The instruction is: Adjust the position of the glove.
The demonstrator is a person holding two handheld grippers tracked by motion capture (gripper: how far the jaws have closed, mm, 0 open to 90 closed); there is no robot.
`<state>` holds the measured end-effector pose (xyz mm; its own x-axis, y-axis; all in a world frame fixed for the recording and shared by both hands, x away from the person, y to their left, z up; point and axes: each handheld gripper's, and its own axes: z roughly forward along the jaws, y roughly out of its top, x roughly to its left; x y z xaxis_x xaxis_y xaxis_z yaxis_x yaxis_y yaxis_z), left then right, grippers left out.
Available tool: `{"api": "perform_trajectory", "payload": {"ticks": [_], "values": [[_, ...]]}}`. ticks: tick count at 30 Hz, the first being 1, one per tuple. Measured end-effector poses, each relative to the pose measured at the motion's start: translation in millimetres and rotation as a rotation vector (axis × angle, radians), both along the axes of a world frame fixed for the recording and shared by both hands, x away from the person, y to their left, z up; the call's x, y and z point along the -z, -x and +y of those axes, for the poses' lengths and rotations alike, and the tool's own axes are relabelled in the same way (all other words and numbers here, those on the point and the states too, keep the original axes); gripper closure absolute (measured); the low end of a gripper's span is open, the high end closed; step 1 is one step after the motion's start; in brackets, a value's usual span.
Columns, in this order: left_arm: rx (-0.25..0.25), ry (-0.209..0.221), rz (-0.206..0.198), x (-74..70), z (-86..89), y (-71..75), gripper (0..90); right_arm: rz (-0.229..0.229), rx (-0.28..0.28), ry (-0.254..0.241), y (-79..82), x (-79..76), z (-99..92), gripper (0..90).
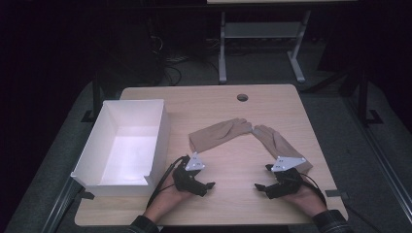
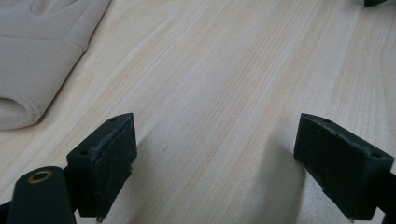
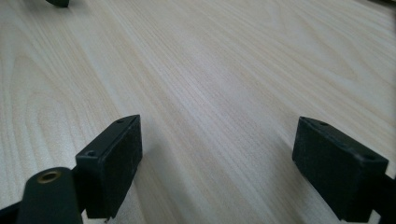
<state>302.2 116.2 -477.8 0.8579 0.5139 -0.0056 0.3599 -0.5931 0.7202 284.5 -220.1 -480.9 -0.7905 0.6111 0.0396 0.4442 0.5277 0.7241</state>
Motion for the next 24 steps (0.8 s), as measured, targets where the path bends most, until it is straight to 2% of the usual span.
{"api": "perform_trajectory", "payload": {"ticks": [4,5,6,7,8,10,13,14,15,16,17,18,22,24], "values": [[-0.002,-0.004,-0.002,-0.1,0.1,0.2,12.6,0.001,0.001,-0.001,0.1,0.0,0.0,15.4],[-0.002,-0.002,-0.001,-0.1,0.1,0.2,12.6,0.004,0.007,0.003,0.0,-1.4,-0.7,21.2],[-0.003,-0.003,-0.001,-0.1,0.1,0.3,12.6,0.004,0.007,0.003,0.0,-1.4,-0.7,21.2],[-0.004,-0.003,0.000,-0.1,0.1,0.4,12.7,0.023,0.002,-0.011,-1.0,-4.3,-3.2,31.6],[-0.004,-0.003,0.000,-0.1,0.1,0.4,12.7,0.023,0.002,-0.011,-1.0,-4.3,-3.2,31.6],[-0.008,-0.001,0.002,-0.1,0.1,0.8,12.7,0.051,-0.003,-0.021,-3.6,-9.3,-8.3,43.8],[-0.009,-0.001,0.002,0.0,0.1,1.1,12.7,0.036,0.005,-0.030,-5.1,-17.0,-14.2,56.8],[-0.008,-0.002,0.002,-0.1,0.2,1.2,12.7,0.036,0.005,-0.030,-5.1,-17.0,-14.2,56.8],[-0.005,-0.002,-0.002,0.0,0.4,1.1,12.7,0.031,0.008,-0.040,-7.0,-21.8,-17.7,65.4],[-0.005,-0.002,-0.002,0.0,0.4,1.1,12.7,0.031,0.008,-0.040,-7.0,-21.8,-17.7,65.4],[-0.002,-0.002,-0.004,0.0,0.5,1.2,12.7,0.059,0.021,-0.040,-9.8,-25.2,-20.2,75.6],[0.001,-0.004,-0.006,-0.1,0.7,1.1,12.7,0.059,0.021,-0.040,-9.8,-25.2,-20.2,75.6],[0.009,-0.008,-0.010,-0.3,0.7,0.5,12.7,0.065,0.039,-0.032,-13.7,-30.5,-26.6,89.7],[0.010,-0.008,-0.011,-0.3,0.7,0.4,12.8,0.061,0.048,-0.027,-16.0,-31.8,-29.1,89.8]]}}
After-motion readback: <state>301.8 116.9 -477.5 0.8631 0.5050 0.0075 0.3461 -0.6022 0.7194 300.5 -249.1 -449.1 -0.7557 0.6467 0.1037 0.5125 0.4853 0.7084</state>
